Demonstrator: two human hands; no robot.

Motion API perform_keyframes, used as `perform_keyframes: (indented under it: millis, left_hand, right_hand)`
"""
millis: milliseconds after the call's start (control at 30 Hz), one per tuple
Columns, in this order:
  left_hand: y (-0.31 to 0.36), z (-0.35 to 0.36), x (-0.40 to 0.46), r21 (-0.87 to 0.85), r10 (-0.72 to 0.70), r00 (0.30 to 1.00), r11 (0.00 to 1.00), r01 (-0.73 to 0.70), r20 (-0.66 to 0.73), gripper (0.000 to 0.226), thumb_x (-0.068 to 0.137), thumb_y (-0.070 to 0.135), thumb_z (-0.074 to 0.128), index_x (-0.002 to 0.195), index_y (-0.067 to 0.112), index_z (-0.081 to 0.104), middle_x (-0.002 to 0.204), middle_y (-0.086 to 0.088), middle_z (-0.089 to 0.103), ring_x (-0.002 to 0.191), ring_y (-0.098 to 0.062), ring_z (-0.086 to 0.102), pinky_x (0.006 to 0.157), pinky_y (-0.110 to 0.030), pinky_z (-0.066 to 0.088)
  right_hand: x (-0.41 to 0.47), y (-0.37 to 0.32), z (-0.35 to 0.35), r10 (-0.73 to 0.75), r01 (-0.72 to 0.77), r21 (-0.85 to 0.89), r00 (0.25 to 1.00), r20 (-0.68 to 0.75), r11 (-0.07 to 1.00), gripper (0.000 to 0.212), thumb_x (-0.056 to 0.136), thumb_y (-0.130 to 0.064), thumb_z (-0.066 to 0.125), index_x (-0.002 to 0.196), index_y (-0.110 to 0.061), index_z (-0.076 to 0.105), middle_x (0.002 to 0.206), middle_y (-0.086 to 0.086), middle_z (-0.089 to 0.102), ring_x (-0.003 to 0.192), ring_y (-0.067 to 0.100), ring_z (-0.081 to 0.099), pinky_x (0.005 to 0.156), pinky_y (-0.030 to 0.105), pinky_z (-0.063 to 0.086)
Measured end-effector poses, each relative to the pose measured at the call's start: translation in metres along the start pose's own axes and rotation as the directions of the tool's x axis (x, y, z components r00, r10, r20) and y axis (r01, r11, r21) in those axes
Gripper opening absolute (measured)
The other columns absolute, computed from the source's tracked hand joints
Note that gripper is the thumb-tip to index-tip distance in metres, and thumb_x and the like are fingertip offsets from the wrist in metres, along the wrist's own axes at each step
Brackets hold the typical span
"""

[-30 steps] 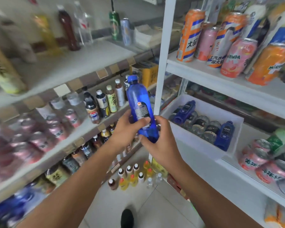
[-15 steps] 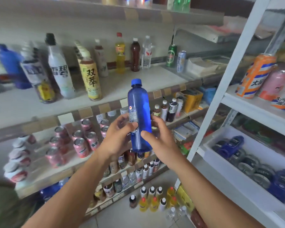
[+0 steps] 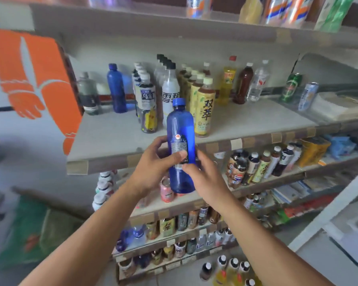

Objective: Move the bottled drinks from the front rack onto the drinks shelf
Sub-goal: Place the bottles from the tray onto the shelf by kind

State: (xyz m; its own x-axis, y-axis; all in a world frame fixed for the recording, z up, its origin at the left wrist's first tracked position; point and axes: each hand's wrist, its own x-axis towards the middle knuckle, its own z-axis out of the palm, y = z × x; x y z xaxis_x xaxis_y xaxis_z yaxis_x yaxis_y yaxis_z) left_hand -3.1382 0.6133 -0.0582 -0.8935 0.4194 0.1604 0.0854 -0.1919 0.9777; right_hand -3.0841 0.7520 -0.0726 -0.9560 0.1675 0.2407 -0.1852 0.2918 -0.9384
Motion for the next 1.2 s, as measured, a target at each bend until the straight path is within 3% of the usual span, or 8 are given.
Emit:
perform_keyframes:
  millis: [167,267,367,600,667,833,933,1200]
  left_hand:
    - [0.011,-0.069,-0.005,0.048,0.017,0.994,0.999,-0.012,-0.11,0.054,0.078,0.013,0.079,0.125,0.008,0.053,0.102,-0.015,0.074,0.085,-0.028,0.072,0.074,-0.036,0.058]
    - [0.016,-0.098,-0.006,0.077,0.04,0.982,0.997,-0.027,-0.182,0.056,0.075,0.013,0.081,0.124,0.009,0.053,0.101,-0.015,0.074,0.088,-0.033,0.072,0.081,-0.047,0.059]
    - [0.019,-0.119,0.002,0.079,0.078,0.96,0.995,-0.059,-0.269,0.052,0.078,0.007,0.08,0.124,0.01,0.054,0.099,-0.015,0.075,0.089,-0.036,0.072,0.082,-0.054,0.058]
    - [0.029,-0.136,0.042,0.119,0.144,0.906,0.987,-0.105,-0.399,0.054,0.078,0.005,0.08,0.124,0.012,0.052,0.096,-0.013,0.074,0.077,-0.024,0.074,0.062,-0.031,0.058]
    - [0.032,-0.142,0.053,0.158,0.162,0.902,0.982,-0.107,-0.4,0.056,0.077,0.005,0.081,0.125,0.014,0.052,0.098,-0.011,0.074,0.079,-0.022,0.074,0.062,-0.026,0.056]
    - [0.029,-0.156,0.082,0.248,0.175,0.884,0.966,-0.07,-0.434,0.065,0.066,0.025,0.085,0.124,0.018,0.055,0.099,-0.008,0.073,0.085,-0.02,0.073,0.072,-0.033,0.059]
    - [0.027,-0.166,0.097,0.265,0.19,0.877,0.961,-0.076,-0.441,0.062,0.071,0.017,0.087,0.124,0.017,0.055,0.099,-0.01,0.072,0.083,-0.018,0.072,0.069,-0.032,0.058]
    - [0.013,-0.209,0.14,0.378,0.17,0.914,0.925,-0.019,-0.37,0.061,0.074,0.018,0.086,0.127,0.02,0.054,0.101,0.001,0.072,0.091,-0.008,0.069,0.077,-0.028,0.057]
  right_hand:
    - [0.022,-0.012,0.068,-0.039,0.04,-0.008,0.997,0.066,0.999,0.03,0.079,-0.034,0.056,0.107,-0.04,0.065,0.104,-0.001,0.069,0.099,0.017,0.066,0.089,0.045,0.054]
    - [0.033,-0.016,0.099,-0.06,0.062,-0.016,0.996,0.068,0.998,0.015,0.085,-0.03,0.064,0.097,-0.039,0.06,0.092,-0.005,0.067,0.085,0.003,0.063,0.072,0.022,0.052]
    - [0.045,-0.018,0.12,-0.079,0.083,-0.093,0.996,0.046,0.992,0.033,0.086,-0.033,0.07,0.112,-0.033,0.051,0.103,-0.014,0.062,0.089,-0.009,0.058,0.064,0.007,0.043]
    - [0.092,-0.02,0.149,-0.101,0.098,-0.184,0.995,-0.009,0.978,0.048,0.074,-0.042,0.078,0.109,-0.031,0.047,0.105,-0.012,0.06,0.088,0.002,0.06,0.067,0.024,0.05]
    - [0.108,-0.024,0.152,-0.094,0.092,-0.227,0.996,0.0,0.97,0.045,0.074,-0.045,0.076,0.105,-0.031,0.046,0.101,-0.012,0.06,0.085,0.004,0.058,0.063,0.019,0.045]
    - [0.144,-0.026,0.158,-0.081,0.084,-0.255,0.996,0.022,0.963,0.039,0.076,-0.043,0.074,0.1,-0.026,0.048,0.088,-0.015,0.06,0.074,-0.003,0.057,0.061,0.02,0.046]
    - [0.164,-0.022,0.167,-0.085,0.09,-0.283,0.996,0.032,0.955,0.041,0.074,-0.039,0.075,0.1,-0.022,0.048,0.09,-0.01,0.062,0.079,0.012,0.061,0.065,0.032,0.05]
    - [0.211,-0.006,0.197,-0.055,0.046,-0.344,0.998,-0.015,0.938,0.041,0.073,-0.036,0.076,0.098,-0.02,0.047,0.087,-0.007,0.06,0.075,0.016,0.057,0.06,0.031,0.045]
